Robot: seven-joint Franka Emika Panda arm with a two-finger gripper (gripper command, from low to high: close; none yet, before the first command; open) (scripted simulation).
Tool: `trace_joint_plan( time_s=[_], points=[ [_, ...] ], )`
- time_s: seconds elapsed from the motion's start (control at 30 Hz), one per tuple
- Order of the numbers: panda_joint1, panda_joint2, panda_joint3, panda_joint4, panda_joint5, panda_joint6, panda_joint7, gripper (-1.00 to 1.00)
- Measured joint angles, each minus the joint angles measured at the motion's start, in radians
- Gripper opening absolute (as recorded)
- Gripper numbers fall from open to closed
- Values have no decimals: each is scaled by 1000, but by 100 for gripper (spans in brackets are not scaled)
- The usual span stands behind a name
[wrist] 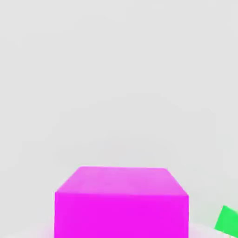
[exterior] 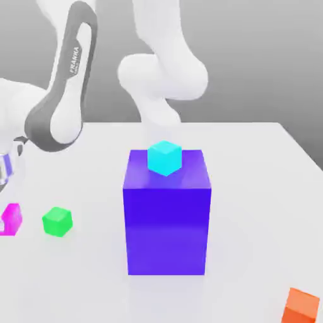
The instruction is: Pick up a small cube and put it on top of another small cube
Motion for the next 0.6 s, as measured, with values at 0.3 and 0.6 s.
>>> trace_joint_plan(
  time_s=[0.3,0.6],
  points=[
    [-58,-220,-41,-279,-52,63,-59,-100],
    [-36,-17,-16,-280,127,259,-186,100]
  ],
)
